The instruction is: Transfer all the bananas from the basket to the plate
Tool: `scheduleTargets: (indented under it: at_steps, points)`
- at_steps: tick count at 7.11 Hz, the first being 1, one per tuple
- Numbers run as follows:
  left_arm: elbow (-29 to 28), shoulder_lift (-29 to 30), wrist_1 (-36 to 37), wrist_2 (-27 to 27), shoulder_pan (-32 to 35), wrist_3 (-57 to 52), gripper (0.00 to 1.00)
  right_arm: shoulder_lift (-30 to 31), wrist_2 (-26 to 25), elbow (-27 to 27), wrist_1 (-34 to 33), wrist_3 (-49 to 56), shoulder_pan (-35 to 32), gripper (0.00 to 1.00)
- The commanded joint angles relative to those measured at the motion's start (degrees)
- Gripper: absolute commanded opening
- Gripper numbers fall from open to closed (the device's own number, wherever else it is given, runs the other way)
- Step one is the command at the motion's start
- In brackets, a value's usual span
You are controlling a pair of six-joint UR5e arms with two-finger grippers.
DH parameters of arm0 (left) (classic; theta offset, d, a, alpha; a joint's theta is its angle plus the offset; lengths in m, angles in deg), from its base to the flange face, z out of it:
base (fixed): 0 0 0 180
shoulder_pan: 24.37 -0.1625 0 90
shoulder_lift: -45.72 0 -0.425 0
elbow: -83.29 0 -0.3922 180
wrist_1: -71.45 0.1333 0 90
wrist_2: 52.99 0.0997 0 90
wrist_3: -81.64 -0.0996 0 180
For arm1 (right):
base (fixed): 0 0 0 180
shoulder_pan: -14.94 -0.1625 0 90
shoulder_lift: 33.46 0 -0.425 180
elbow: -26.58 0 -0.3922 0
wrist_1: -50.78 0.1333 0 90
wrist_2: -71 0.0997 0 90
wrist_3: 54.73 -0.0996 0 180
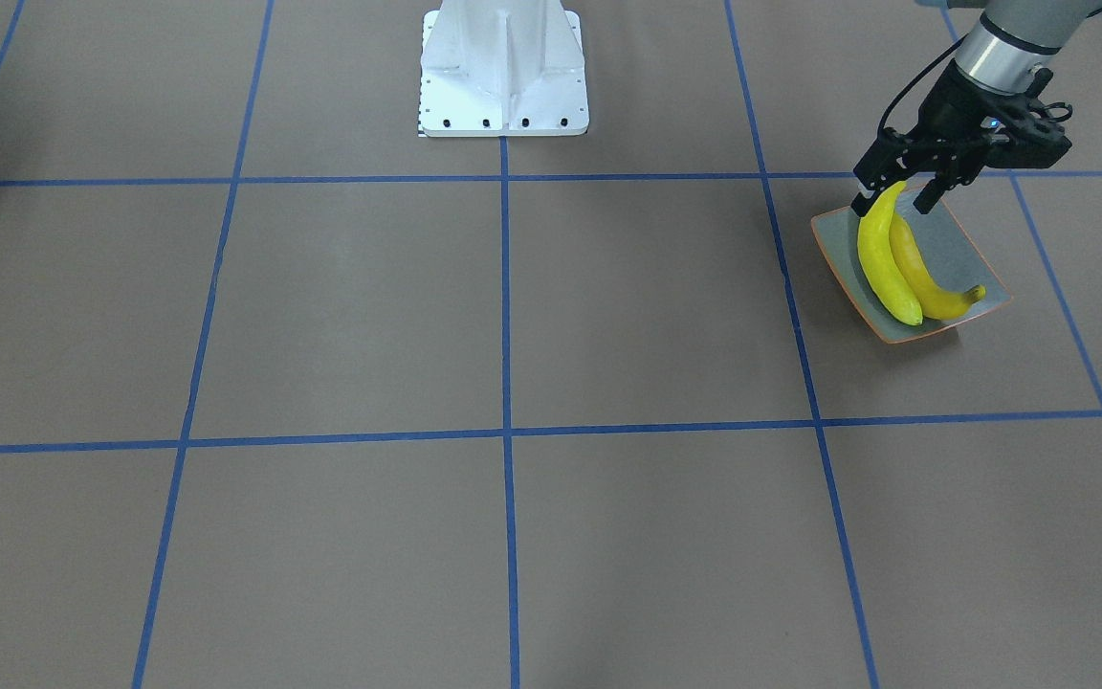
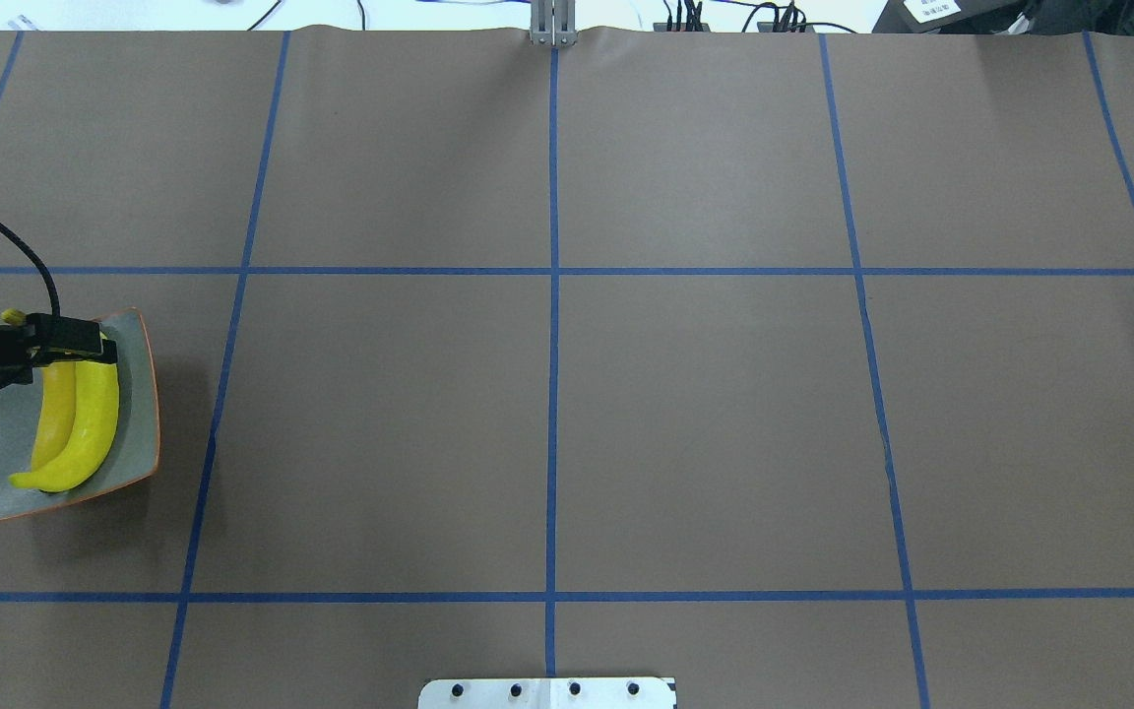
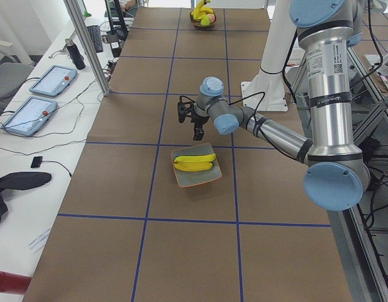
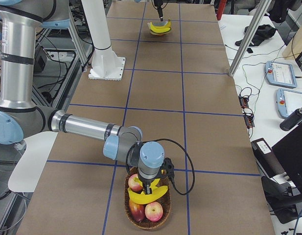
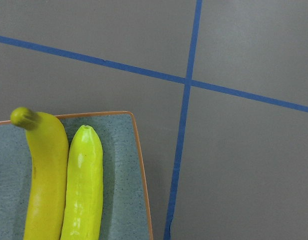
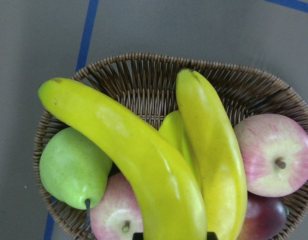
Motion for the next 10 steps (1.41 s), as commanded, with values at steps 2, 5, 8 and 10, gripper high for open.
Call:
scheduleTargets:
  at_steps: [2,5,8,10]
  points:
    - [-0.27,3.88,0.00,-0.33,-0.16,6.06,1.00,-5.81,9.11,0.48,-6.08,-2.82,-0.44,0.00]
    - [-3.07,11.34,0.44,-0.33,-0.33,12.39,1.00,-11.00,17.20,3.63,-5.75,-19.05,5.77,0.00]
    - [-7.20,22.32,0.53,-0.16,-3.40,23.80,1.00,-16.89,24.00,8.02,-5.40,-37.49,13.76,0.00]
    - [-9.31,28.92,0.87,0.02,-4.46,31.01,1.00,-20.75,25.83,10.32,-5.31,-47.44,18.35,0.00]
